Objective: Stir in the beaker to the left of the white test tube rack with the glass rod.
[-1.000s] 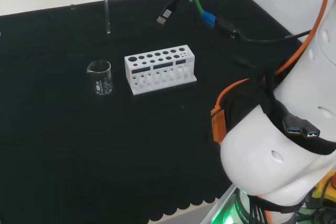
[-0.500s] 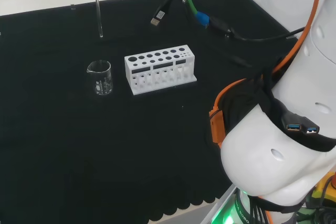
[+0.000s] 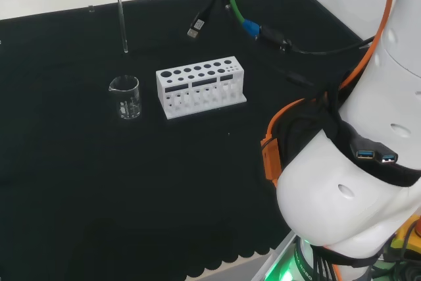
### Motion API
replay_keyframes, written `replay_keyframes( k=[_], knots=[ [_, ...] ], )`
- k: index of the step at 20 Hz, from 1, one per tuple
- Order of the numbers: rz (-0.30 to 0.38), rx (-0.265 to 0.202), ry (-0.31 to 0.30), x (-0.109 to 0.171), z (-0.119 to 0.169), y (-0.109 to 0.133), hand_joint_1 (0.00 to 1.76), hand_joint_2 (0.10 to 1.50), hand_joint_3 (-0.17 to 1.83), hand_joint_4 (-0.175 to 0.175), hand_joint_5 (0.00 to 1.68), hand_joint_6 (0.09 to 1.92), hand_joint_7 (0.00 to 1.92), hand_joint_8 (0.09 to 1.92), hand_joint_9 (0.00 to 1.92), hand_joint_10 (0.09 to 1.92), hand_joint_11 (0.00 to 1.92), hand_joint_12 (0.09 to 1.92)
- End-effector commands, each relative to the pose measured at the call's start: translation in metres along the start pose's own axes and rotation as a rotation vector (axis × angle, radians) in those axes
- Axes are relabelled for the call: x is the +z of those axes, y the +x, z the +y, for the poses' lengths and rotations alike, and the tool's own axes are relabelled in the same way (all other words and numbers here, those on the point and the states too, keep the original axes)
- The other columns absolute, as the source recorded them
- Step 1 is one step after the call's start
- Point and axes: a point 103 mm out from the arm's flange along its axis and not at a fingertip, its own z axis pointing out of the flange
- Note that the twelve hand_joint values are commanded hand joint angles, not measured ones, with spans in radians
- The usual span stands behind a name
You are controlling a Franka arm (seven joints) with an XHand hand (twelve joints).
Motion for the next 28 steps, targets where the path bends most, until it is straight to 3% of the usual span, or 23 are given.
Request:
replay_keyframes(
  k=[1,11,28],
  knots=[
    [0.001,0.001,0.008,0.007,0.002,-0.002,1.32,1.08,-0.17,-0.175,1.35,0.09,1.30,0.77,1.63,0.64,1.56,0.72],
    [0.003,-0.024,0.021,0.058,0.006,0.001,1.32,1.08,-0.17,-0.175,1.35,0.09,1.30,0.77,1.63,0.64,1.56,0.72],
    [0.016,-0.056,0.049,0.105,0.017,-0.012,1.32,1.08,-0.17,-0.175,1.35,0.09,1.30,0.78,1.63,0.64,1.57,0.72]
  ],
)
